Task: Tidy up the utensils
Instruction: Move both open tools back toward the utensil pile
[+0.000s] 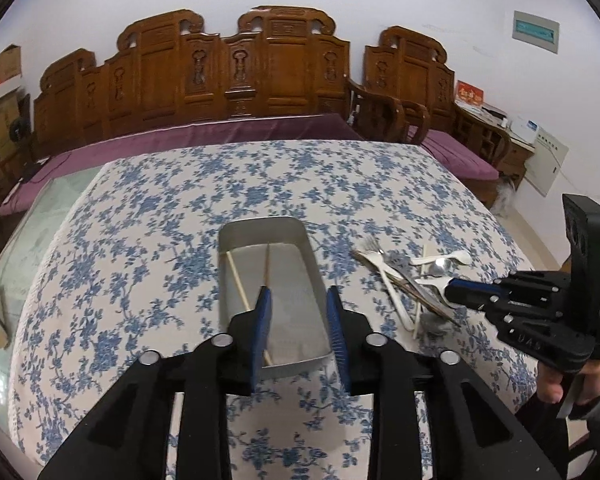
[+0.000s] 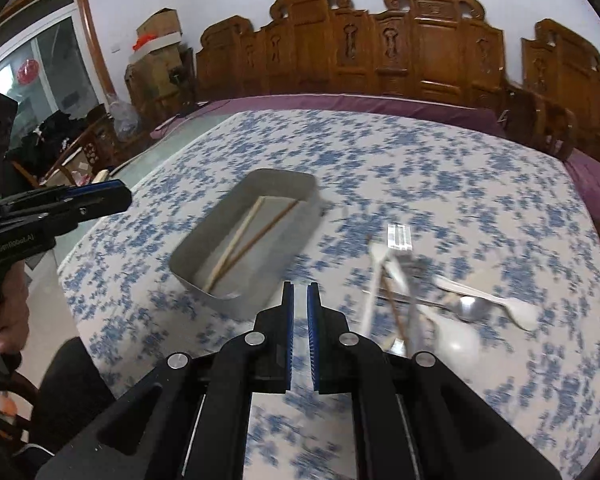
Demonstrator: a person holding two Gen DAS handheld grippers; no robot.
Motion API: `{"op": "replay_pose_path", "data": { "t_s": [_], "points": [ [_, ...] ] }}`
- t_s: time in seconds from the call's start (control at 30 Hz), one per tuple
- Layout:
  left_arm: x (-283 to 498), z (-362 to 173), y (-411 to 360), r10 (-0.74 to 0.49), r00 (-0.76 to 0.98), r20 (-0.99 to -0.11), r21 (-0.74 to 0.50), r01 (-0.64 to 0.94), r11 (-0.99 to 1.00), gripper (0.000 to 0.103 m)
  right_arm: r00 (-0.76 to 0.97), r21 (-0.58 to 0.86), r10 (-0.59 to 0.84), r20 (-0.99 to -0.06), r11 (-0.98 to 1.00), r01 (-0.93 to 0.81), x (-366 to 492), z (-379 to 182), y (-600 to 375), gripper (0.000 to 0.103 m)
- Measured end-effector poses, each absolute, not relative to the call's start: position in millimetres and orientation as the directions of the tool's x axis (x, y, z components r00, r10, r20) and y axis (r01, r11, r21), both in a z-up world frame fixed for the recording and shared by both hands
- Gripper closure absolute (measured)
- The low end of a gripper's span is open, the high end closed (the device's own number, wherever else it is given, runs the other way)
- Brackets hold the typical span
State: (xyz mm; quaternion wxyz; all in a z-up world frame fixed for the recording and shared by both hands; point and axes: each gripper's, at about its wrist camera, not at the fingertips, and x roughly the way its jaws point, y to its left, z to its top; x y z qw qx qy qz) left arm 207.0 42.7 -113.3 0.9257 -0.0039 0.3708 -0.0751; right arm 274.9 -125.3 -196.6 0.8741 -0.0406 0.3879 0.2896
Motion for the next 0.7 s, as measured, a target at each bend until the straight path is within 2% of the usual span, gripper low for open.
{"op": "replay_pose_path", "data": {
  "t_s": [0.07,0.47,0.7],
  "points": [
    [205.4,-113.4,36.4,-0.146,0.715,-0.684,-0.058,0.146,0.988,0.066,0.552,0.136,0.455,-0.699,0.842,-0.522,273.8,-198.4,-143.4,0.085],
    [209.2,-137.5,-12.1,-0.179,0.669,-0.721,-0.058,0.200,0.978,0.065,0.572,0.154,0.378,-0.728,0.903,-0.401,290.0,-234.9,-217.3,0.085],
    [214.6,-156.6,-33.6,-0.197,0.637,-0.745,-0.077,0.211,0.974,0.065,0.514,0.158,0.382,-0.767,0.891,-0.426,294.5,-259.1,-213.4,0.085]
  ]
}}
